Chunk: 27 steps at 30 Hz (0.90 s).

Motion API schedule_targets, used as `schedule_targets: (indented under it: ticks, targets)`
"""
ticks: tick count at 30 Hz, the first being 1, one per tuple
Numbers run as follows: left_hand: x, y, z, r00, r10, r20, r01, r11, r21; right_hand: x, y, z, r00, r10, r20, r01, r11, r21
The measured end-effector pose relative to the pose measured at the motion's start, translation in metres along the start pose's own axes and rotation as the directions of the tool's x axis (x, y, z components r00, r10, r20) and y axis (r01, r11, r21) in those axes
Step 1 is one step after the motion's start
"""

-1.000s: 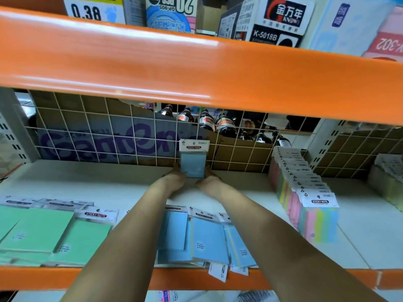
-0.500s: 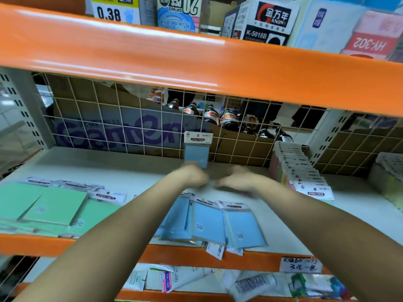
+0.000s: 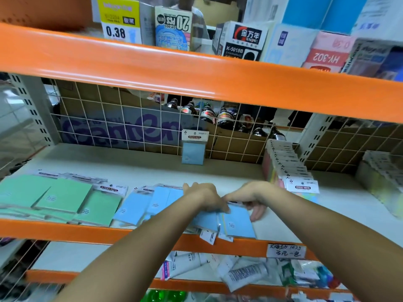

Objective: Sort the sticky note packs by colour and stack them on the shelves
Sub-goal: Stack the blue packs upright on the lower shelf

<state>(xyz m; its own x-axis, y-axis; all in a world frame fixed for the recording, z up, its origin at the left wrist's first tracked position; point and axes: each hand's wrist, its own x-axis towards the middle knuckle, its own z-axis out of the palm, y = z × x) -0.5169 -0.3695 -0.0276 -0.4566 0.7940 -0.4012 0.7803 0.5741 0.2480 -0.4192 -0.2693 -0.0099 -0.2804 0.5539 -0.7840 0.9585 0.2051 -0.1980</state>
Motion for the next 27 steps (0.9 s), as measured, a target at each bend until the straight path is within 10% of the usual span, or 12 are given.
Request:
schedule_targets:
  ticks: [18,27]
  targets:
    - [0.010,-0.006,-0.014,0.963,-0.028,-0.267,-0.052,0.956,-0.289,-0.007,-0.028,-0.013,0.982,-0.157,-0.104,0.175,0.963,0.205]
    - [0.028,-0.038,-0.051,0.962,-0.123,-0.242,-0.137,0.547,-0.825,0.010,-0.042,-0.005,0.933,-0.337,-0.124,0.354,0.807,0.472]
